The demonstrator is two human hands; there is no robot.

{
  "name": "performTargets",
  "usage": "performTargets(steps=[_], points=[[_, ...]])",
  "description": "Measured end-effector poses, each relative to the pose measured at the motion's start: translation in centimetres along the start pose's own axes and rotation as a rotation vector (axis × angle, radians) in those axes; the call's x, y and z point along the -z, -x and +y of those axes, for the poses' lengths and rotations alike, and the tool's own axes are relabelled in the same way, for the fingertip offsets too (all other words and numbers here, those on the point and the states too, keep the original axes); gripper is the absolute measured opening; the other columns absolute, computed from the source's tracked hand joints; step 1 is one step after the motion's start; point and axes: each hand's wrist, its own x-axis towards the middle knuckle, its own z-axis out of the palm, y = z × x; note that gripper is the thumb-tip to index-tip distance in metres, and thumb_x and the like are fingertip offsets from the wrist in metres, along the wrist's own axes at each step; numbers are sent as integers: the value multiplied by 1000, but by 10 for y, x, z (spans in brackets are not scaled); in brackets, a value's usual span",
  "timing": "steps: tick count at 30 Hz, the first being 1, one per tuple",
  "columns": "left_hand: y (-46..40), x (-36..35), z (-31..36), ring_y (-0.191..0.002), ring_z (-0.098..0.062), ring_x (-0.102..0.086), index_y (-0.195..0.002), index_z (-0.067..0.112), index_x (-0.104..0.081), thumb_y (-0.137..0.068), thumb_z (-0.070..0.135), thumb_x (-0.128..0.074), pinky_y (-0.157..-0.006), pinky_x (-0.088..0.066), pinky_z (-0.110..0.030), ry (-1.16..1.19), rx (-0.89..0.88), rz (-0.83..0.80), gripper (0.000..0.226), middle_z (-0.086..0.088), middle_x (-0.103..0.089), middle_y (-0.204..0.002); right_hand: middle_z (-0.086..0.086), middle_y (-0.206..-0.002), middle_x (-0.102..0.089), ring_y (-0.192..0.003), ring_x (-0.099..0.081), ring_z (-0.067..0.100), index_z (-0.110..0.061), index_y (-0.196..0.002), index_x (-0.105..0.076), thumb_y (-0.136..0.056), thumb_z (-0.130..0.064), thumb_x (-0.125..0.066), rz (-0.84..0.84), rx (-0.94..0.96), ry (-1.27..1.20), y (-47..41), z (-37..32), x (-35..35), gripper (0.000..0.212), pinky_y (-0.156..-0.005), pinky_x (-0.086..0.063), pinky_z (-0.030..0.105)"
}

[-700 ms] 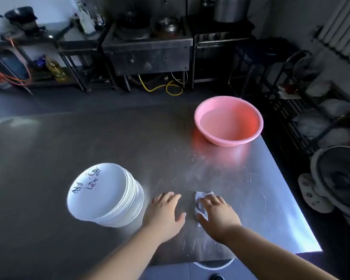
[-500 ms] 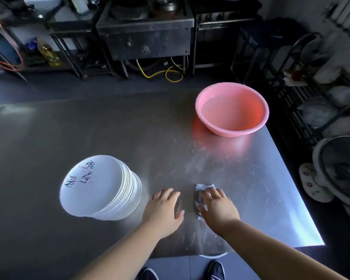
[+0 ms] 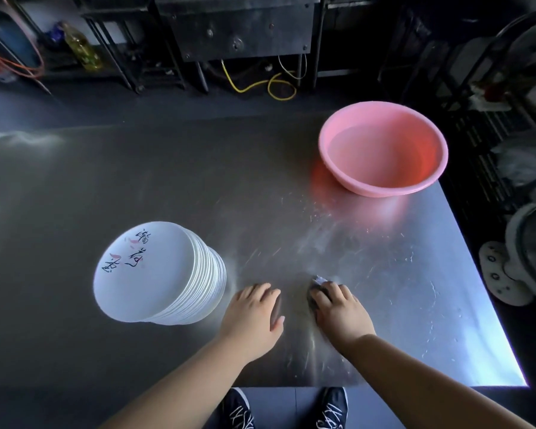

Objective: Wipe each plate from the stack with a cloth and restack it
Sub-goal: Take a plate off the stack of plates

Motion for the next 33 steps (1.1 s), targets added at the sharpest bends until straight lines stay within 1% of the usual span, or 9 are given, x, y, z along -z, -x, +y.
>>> performTargets(steps=[3, 8, 12, 17, 20, 23, 25, 29, 33], points=[[9, 9, -1, -133, -18, -52, -143, 28, -56, -94, 55, -39, -111, -41, -37, 35, -27, 63, 59, 9, -55, -146, -1, -110, -66, -99, -65, 27, -27, -117, -71, -92, -31, -67, 6, -36, -77, -1, -8, 25, 26, -74, -58, 36], [33, 45, -1, -110, -11, -65, -125, 30, -69, -93, 53, -48, -91, -55, -33, 106, -75, 267, 45, 18, -66, -127, -13, -105, -64, -91, -65, 16, -35, -110, -65, -81, -48, -45, 57, -50, -241, 2, -41, 88, 37, -71, -56, 31], [55, 82, -10, -102, -7, -65, -119, 33, -70, -93, 51, -53, -82, -57, -28, 149, -66, 418, 36, 22, -68, -119, -12, -102, -64, -88, -63, 14, -33, -105, -63, -80, -46, -56, 131, -4, -342, -5, -71, 126, 29, -75, -56, 31], [82, 117, -44, -88, -10, -68, -106, 31, -73, -87, 46, -59, -70, -58, -30, 171, -31, 593, 28, 20, -72, -102, -13, -104, -63, -88, -64, 11, -32, -106, -63, -81, -41, -66, 198, 74, -407, -19, -119, 153, 26, -80, -55, 28], [97, 126, -79, -92, -12, -68, -105, 31, -74, -88, 46, -56, -72, -59, -34, 190, 48, 620, 28, 20, -72, -102, -14, -108, -61, -90, -63, 10, -31, -110, -65, -86, -35, -70, 216, 113, -430, -29, -152, 157, 25, -82, -53, 26], [113, 128, -118, -100, -6, -66, -110, 32, -74, -91, 49, -52, -83, -58, -28, 205, 136, 615, 33, 23, -71, -109, -12, -108, -59, -92, -63, 11, -30, -113, -65, -90, -29, -70, 197, 140, -455, -39, -183, 153, 24, -83, -52, 25], [121, 128, -141, -103, -4, -65, -114, 34, -72, -91, 50, -50, -84, -57, -27, 224, 194, 601, 35, 24, -69, -115, -12, -110, -57, -92, -62, 11, -30, -115, -64, -93, -28, -68, 167, 148, -471, -44, -201, 147, 23, -85, -52, 25], [130, 128, -181, -103, -8, -64, -130, 34, -64, -95, 36, -60, -79, -54, -29, 239, 343, 555, 35, 26, -57, -134, -11, -113, -55, -91, -61, 11, -32, -116, -61, -99, -27, -61, 124, 103, -487, -53, -231, 132, 18, -84, -53, 32], [127, 130, -208, -93, -14, -63, -137, 32, -57, -99, 38, -56, -71, -53, -33, 237, 452, 469, 38, 17, -54, -119, -9, -113, -56, -91, -61, 16, -30, -118, -58, -102, -26, -57, 135, 30, -448, -56, -252, 117, 17, -81, -53, 34]])
